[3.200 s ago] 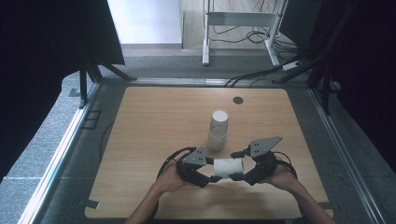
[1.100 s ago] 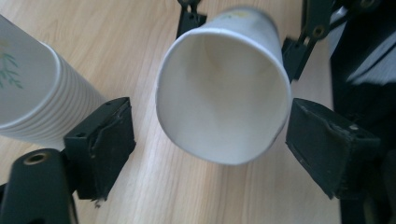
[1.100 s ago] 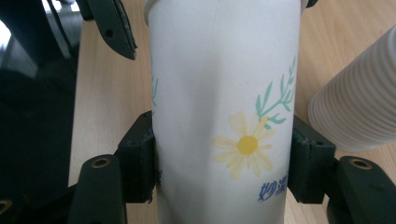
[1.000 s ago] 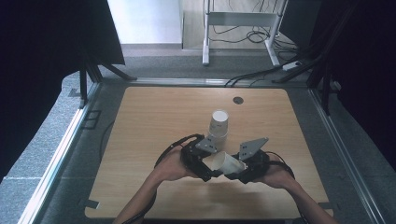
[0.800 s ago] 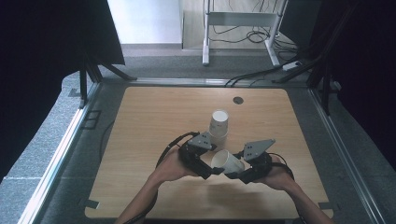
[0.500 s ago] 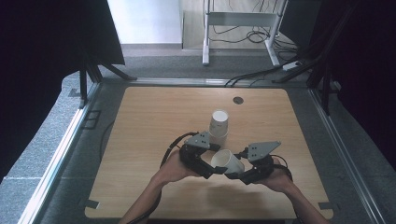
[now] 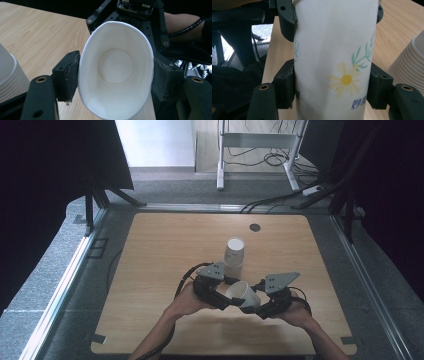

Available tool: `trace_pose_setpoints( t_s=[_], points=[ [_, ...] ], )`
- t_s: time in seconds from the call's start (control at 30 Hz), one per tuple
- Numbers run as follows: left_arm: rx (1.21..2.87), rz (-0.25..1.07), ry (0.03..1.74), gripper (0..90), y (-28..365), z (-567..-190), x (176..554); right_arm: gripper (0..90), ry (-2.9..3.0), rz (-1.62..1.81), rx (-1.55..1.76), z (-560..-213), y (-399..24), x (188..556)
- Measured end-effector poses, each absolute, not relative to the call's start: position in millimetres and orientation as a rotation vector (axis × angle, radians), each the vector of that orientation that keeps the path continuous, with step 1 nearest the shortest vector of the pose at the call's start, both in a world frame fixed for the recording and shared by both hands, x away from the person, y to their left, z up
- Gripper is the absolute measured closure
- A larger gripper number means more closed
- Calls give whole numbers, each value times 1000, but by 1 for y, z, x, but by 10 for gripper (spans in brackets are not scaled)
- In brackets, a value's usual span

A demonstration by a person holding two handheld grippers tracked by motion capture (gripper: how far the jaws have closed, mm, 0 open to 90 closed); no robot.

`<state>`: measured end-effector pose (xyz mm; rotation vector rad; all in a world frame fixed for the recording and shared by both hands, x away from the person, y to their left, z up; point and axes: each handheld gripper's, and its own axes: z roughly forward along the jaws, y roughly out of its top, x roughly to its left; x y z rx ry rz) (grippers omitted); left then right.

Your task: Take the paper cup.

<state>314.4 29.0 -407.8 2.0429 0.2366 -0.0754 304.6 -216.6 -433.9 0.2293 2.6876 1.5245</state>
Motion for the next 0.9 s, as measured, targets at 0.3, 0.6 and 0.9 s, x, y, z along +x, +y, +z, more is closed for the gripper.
trace_pose_setpoints(
  t_s=[0.3,0.6,0.9],
  points=[
    [2095,-20,234,319,29,-398,313,246,2682,1468,266,-438,-214,307],
    [2169,47,233,319,29,-394,313,133,2671,1408,309,-440,-214,307],
    [2217,91,243,318,28,-391,314,128,2658,1378,344,-441,-217,306]
  ],
)
